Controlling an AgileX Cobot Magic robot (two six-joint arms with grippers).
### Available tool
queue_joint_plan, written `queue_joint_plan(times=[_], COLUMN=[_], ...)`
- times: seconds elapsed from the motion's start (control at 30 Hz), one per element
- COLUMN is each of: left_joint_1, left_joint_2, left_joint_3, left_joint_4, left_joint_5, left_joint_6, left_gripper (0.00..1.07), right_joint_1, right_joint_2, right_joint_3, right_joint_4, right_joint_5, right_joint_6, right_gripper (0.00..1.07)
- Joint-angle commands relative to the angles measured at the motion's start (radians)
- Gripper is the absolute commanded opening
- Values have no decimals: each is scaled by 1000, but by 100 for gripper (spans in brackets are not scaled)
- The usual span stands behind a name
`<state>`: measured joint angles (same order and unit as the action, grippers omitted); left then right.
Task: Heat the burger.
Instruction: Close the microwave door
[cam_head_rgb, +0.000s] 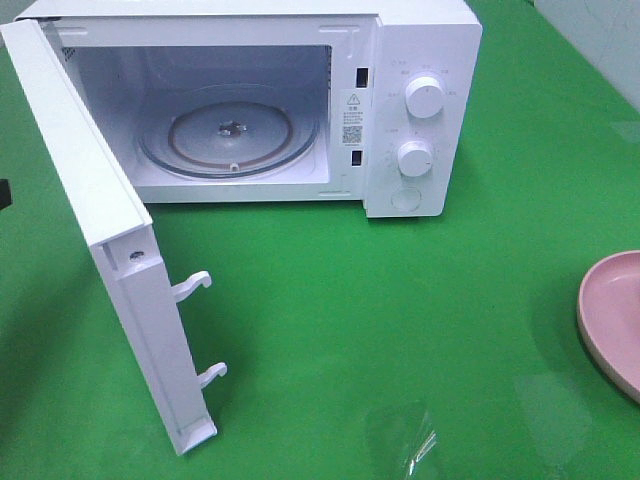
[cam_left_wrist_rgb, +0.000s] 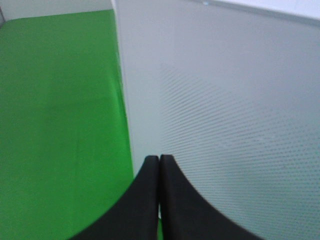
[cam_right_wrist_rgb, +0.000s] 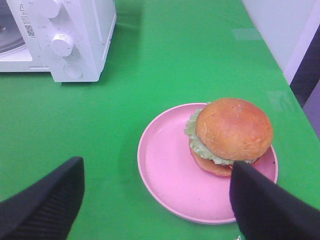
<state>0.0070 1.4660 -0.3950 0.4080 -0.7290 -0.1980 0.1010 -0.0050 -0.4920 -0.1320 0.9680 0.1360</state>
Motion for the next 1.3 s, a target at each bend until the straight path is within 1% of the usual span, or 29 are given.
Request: queue_joint_plan(times=[0.03,0.13,0.17,0.2,0.23,0.27,0.3,0.37,0.6,0.63,0.67,0.7,0.77,0.8,0.83,0.87,0.9,1.0,1.03,1.1,1.2,1.3], left_joint_1=[-62,-104,-104,-133,-133,-159,-159,-193,-235,-256,-256,-280,-291,-313,-313,-330,-330,-363,-363,-400,-409,-441], left_joint_2=[63,113,113,130,130,145,145,172,211,225,225,244,251,272,272,289,289,319,319,349,355,386], left_joint_3=[-46,-83,-83,-102,-102,-123,-123,-155,-206,-226,-226,-246,-259,-284,-284,-306,-306,-354,-354,-395,-405,-445], left_joint_4=[-7,-14,-14,-14,-14,-15,-15,-16,-34,-45,-45,-60,-66,-85,-85,-102,-102,-120,-120,-133,-135,-148], left_joint_5=[-25,-26,-26,-26,-26,-27,-27,-27,-26,-23,-23,-21,-20,-16,-16,-15,-15,3,3,32,34,37], left_joint_6=[11,10,10,10,10,11,11,10,10,10,10,10,10,11,11,11,11,11,11,12,13,13], left_gripper=[0,0,0,0,0,0,0,0,0,0,0,0,0,0,0,0,0,0,0,0,0,0], right_joint_1=[-6,-6,-6,-6,-6,-6,-6,-6,-6,-6,-6,-6,-6,-6,-6,-6,-6,-6,-6,-6,-6,-6], right_joint_2=[-25,-25,-25,-25,-25,-25,-25,-25,-25,-25,-25,-25,-25,-25,-25,-25,-25,-25,-25,-25,-25,-25], right_joint_3=[0,0,0,0,0,0,0,0,0,0,0,0,0,0,0,0,0,0,0,0,0,0], right_joint_4=[6,6,6,6,6,6,6,6,7,7,7,7,7,7,7,7,7,7,7,7,7,7], right_joint_5=[-7,-7,-7,-7,-7,-7,-7,-7,-7,-7,-7,-7,-7,-7,-7,-7,-7,-7,-7,-7,-7,-7], right_joint_6=[-8,-8,-8,-8,-8,-8,-8,-8,-8,-8,-8,-8,-8,-8,-8,-8,-8,-8,-8,-7,-7,-7], right_gripper=[76,76,76,76,76,75,75,75,75,75,75,75,75,75,75,75,75,75,75,75,75,75])
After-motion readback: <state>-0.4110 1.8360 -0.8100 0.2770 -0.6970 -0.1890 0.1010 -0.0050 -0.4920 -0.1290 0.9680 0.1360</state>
